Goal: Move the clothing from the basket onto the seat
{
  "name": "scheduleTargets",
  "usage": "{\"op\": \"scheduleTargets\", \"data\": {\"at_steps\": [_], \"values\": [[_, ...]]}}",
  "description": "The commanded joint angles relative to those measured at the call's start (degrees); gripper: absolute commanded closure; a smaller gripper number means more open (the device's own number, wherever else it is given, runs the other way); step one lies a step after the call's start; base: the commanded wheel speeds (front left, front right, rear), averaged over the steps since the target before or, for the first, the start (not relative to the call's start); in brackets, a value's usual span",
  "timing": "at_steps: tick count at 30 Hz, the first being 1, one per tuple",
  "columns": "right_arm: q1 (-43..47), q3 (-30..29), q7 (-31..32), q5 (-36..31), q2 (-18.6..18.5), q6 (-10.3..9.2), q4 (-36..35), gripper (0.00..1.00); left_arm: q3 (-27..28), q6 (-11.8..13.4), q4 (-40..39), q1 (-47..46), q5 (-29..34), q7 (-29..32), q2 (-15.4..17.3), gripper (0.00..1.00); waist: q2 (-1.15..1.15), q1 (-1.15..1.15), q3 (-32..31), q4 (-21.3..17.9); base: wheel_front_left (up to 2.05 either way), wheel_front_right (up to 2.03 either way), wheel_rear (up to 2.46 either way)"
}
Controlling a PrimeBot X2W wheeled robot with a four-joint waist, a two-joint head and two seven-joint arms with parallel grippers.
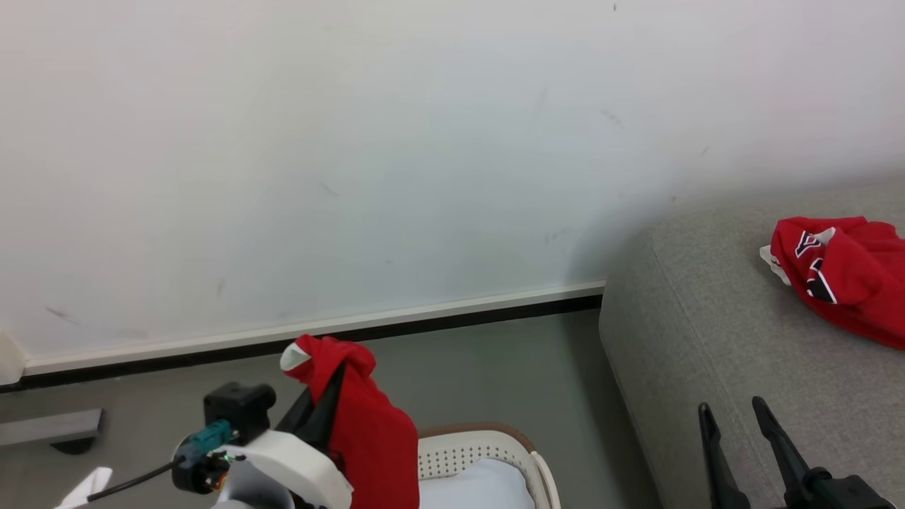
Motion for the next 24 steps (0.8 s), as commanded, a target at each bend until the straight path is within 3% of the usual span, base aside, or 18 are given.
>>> {"op": "scheduleTargets", "data": {"at_steps": [1,8,15,24], "values": [[0.8,0.33,0.05,-0.33,-0.15,-0.15,-0.11,0.0,0.3,0.39,-1.74,1.16,-0.36,0.8,0.7,1.0,0.0,0.02,-0.54,0.1,0.0,0.0,0.0],[0.94,1.42,0.05,-0.72,-0.14,-0.15,-0.93,0.0,0.33,2.49,-12.84,3.86,-0.76,5.53,2.59,1.0,0.0,0.02,-1.01,0.74,0.0,0.0,0.0],[-1.09,5.16,0.05,-2.44,-0.14,-0.15,-1.79,0.0,-0.34,3.11,-17.92,4.52,-0.87,8.02,2.86,1.0,0.0,0.02,-0.54,0.86,0.0,0.0,0.0],[-6.6,23.4,0.05,-2.28,-0.19,-0.15,-1.49,0.0,-2.88,3.28,-21.77,2.89,-0.09,10.22,1.97,1.0,0.0,0.02,-0.22,1.12,0.0,0.0,0.0]]}}
